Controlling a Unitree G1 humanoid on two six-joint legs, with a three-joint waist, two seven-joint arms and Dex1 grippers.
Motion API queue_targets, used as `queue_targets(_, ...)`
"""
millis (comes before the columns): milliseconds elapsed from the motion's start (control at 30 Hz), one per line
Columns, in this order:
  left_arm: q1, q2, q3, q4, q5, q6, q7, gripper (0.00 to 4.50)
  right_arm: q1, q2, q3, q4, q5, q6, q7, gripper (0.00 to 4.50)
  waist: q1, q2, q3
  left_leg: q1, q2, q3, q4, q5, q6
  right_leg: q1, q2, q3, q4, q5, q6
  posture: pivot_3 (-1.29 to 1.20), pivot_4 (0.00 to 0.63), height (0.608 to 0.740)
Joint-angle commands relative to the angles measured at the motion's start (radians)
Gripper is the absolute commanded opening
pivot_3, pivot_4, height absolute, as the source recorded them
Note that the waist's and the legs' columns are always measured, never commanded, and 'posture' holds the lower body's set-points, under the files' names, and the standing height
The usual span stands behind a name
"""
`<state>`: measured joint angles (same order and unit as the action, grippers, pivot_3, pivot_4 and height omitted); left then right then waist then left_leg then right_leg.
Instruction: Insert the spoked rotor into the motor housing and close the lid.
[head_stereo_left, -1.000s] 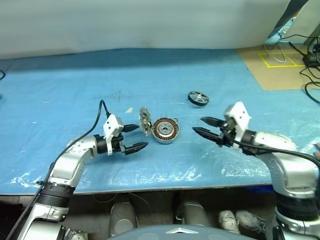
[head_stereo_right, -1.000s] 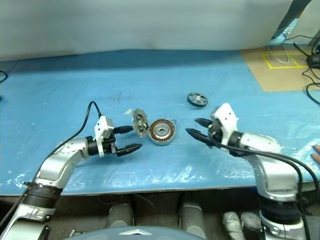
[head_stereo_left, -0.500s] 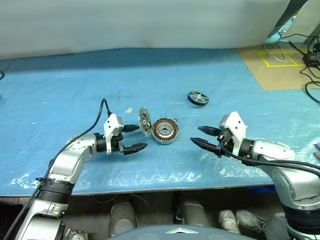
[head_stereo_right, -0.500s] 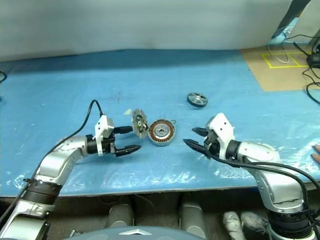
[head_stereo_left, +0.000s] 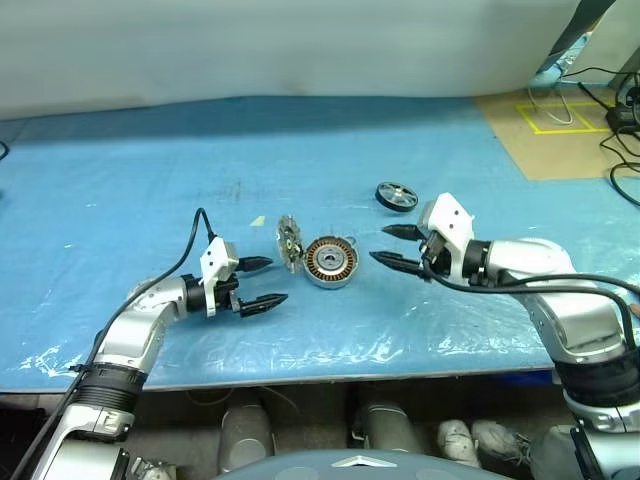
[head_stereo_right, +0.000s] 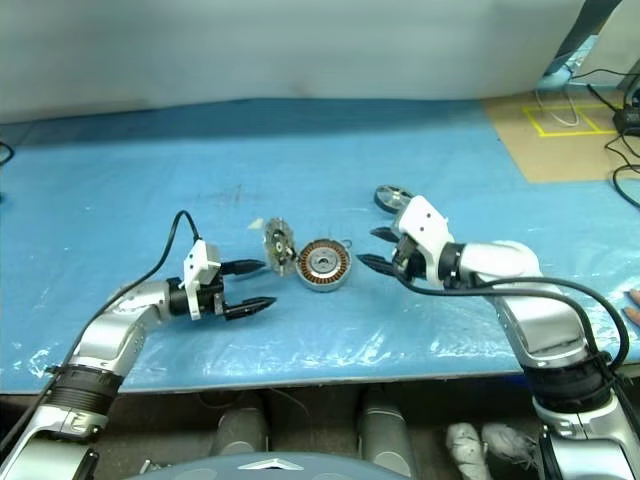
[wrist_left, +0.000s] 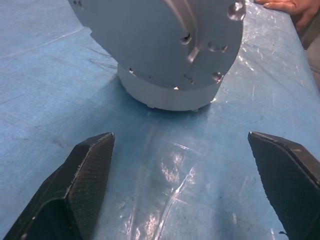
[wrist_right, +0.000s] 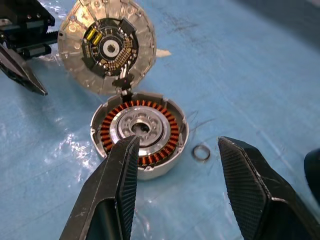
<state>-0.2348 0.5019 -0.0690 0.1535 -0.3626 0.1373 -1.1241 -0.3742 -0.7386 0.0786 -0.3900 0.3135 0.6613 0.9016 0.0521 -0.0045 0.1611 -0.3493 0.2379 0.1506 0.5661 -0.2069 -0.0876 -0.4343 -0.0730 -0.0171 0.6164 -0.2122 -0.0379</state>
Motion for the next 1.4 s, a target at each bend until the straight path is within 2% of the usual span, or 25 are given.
queue_targets(33, -0.012, -0.012, 0.011, 0.000, 0.005, -0.030, 0.011, 4.50, -0.070, -0.041, 0.096, 0.021, -0.070, -0.122, 0.086, 2.56, 0.002, 0.000, 0.000, 0.000, 0.000, 0.000, 0.000, 0.000, 0.000, 0.000, 0.000, 0.000, 0.000, 0.000, 0.000, 0.00, 0.150, 0.740)
queue_targets(133, -0.010, -0.021, -0.003, 0.005, 0.017, -0.038, 0.008, 4.50, -0.218, -0.074, 0.278, 0.148, -0.272, -0.359, 0.185, 2.56, -0.008, 0.000, 0.000, 0.000, 0.000, 0.000, 0.002, 0.000, 0.000, 0.000, 0.000, 0.000, 0.001, 0.000, 0.000, 0.00, 0.150, 0.740)
queue_targets(267, -0.028, -0.037, -0.007, 0.029, 0.030, -0.046, 0.013, 4.50, -0.394, -0.037, 0.417, 0.340, -0.414, -0.630, 0.289, 2.56, -0.009, 0.000, 0.000, 0.000, 0.001, 0.000, 0.006, 0.000, 0.000, -0.001, 0.000, 0.000, 0.007, 0.000, 0.000, 0.00, 0.150, 0.740)
queue_targets(433, -0.010, -0.045, -0.006, -0.012, 0.031, -0.037, 0.030, 4.50, -0.527, -0.003, 0.543, 0.551, -0.575, -0.984, 0.356, 2.56, -0.009, 0.000, 0.000, -0.001, 0.001, 0.000, 0.010, 0.000, 0.001, -0.002, 0.000, 0.000, 0.008, 0.000, -0.001, 0.00, 0.150, 0.740)
queue_targets(567, 0.028, -0.037, 0.002, -0.078, 0.020, -0.011, 0.049, 4.50, -0.567, 0.012, 0.563, 0.633, -0.643, -1.147, 0.350, 2.56, -0.008, 0.000, 0.000, -0.003, 0.001, 0.000, 0.010, 0.002, 0.004, -0.004, 0.000, -0.001, 0.007, 0.000, -0.001, 0.00, 0.150, 0.740)
queue_targets(767, 0.051, -0.025, 0.011, -0.161, 0.006, 0.049, 0.084, 4.50, -0.615, 0.056, 0.587, 0.748, -0.753, -1.306, 0.314, 2.56, -0.012, -0.001, 0.000, -0.002, 0.002, 0.000, 0.010, 0.000, 0.008, -0.004, 0.000, -0.001, 0.009, 0.000, -0.002, 0.00, 0.150, 0.740)
queue_targets(833, 0.045, -0.027, 0.011, -0.183, 0.001, 0.074, 0.099, 4.50, -0.618, 0.070, 0.588, 0.756, -0.748, -1.325, 0.329, 2.56, -0.012, -0.001, 0.000, -0.002, 0.002, 0.000, 0.011, 0.000, 0.009, -0.004, 0.000, -0.001, 0.010, 0.001, -0.002, 0.00, 0.150, 0.740)
queue_targets(933, 0.042, -0.028, 0.007, -0.201, 0.000, 0.097, 0.117, 4.50, -0.622, 0.084, 0.581, 0.753, -0.734, -1.335, 0.348, 3.15, -0.012, -0.001, 0.000, -0.002, 0.002, 0.000, 0.011, 0.000, 0.009, -0.004, 0.000, 0.000, 0.010, 0.001, -0.002, 0.00, 0.150, 0.740)
queue_targets(1067, 0.046, -0.023, -0.001, -0.226, 0.001, 0.123, 0.130, 4.50, -0.630, 0.108, 0.571, 0.777, -0.781, -1.344, 0.298, 4.46, -0.013, -0.001, 0.000, -0.002, 0.002, 0.000, 0.011, 0.000, 0.009, -0.004, 0.000, 0.000, 0.009, 0.001, -0.002, 0.00, 0.150, 0.740)
queue_targets(1400, 0.025, -0.027, -0.011, -0.281, -0.009, 0.187, 0.149, 4.50, -0.656, 0.130, 0.599, 0.839, -0.877, -1.427, 0.251, 4.46, -0.013, -0.001, 0.000, -0.002, 0.002, 0.000, 0.011, 0.000, 0.009, -0.004, 0.000, 0.000, 0.009, 0.001, -0.002, 0.00, 0.150, 0.740)
